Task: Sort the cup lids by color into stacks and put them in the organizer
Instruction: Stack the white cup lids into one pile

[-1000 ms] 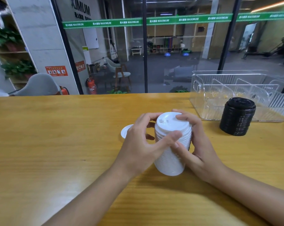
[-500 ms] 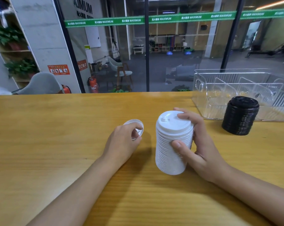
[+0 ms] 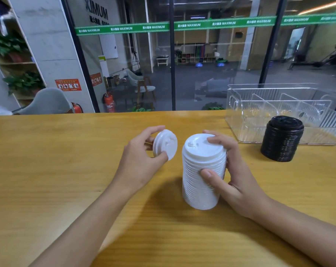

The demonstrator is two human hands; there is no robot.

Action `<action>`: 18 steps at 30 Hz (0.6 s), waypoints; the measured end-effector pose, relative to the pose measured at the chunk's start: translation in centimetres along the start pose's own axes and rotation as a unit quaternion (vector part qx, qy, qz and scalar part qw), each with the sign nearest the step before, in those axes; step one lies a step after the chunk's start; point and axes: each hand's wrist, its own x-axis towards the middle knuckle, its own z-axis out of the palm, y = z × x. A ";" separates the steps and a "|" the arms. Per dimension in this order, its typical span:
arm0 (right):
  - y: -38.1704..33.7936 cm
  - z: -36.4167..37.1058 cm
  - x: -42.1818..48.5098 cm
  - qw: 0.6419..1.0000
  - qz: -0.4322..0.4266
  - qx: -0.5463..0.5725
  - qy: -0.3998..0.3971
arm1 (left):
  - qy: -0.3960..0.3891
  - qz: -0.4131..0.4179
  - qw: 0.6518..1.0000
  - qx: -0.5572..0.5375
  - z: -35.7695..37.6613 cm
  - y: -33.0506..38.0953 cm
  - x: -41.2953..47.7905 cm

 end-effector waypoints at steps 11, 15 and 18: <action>0.2 0.0 0.0 1.000 -0.002 -0.002 -0.003 | -0.015 -0.067 0.905 -0.419 -0.4 3.1 -0.2; 0.2 0.0 0.0 1.000 -0.005 -0.007 -0.002 | -0.021 -0.081 0.884 -0.461 -0.7 3.1 0.0; 0.2 0.0 0.0 1.000 -0.008 -0.004 0.002 | -0.045 -0.083 0.885 -0.455 -0.6 3.0 -0.2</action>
